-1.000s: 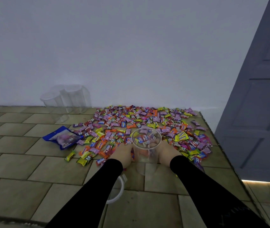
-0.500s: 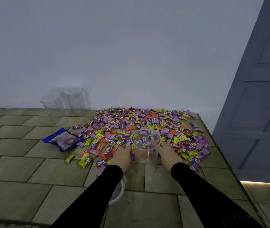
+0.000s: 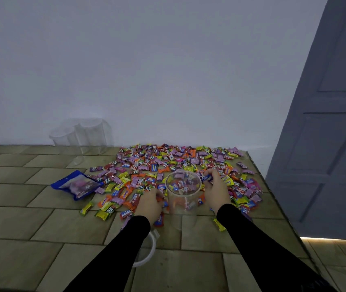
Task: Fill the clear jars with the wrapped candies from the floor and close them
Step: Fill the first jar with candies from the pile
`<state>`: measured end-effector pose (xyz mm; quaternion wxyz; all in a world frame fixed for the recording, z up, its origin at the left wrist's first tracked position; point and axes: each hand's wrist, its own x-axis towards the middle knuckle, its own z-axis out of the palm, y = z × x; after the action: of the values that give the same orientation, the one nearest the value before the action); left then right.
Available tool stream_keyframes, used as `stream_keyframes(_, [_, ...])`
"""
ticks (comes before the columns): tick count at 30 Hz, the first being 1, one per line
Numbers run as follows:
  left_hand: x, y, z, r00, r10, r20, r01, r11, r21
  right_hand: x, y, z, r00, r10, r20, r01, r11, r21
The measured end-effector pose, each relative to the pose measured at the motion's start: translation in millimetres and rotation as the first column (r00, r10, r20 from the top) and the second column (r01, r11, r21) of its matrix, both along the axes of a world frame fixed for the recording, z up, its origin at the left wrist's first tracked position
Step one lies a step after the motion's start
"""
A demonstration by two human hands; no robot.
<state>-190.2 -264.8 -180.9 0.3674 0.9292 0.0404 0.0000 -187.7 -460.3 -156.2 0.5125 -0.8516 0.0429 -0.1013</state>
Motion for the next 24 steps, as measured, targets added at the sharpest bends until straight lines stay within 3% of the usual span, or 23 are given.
stream_keyframes(7, [-1.8,-1.6,45.5,0.958,0.202,0.204,-0.115,0.922,-0.369,-9.5,1.4,45.2,0.981,-0.105,0.164,0.064,0.969,0.239])
stream_keyframes(12, [-7.4,-11.9,96.8,0.88,0.288,0.378,0.015,0.778,-0.628,-6.0,6.8,74.7,0.942,-0.173,0.287,0.054,0.923,0.38])
stream_keyframes(17, [-25.0,-33.0,110.5,0.872,0.182,0.454,0.188,0.733,-0.654,-8.5,19.7,90.4,0.925,-0.168,0.34,-0.018,0.875,0.483])
stream_keyframes(24, [-33.3,-38.7,92.3,0.854,0.157,0.497,0.236,0.733,-0.638,-14.4,36.0,91.4,0.947,-0.17,0.273,-0.077,0.705,0.706])
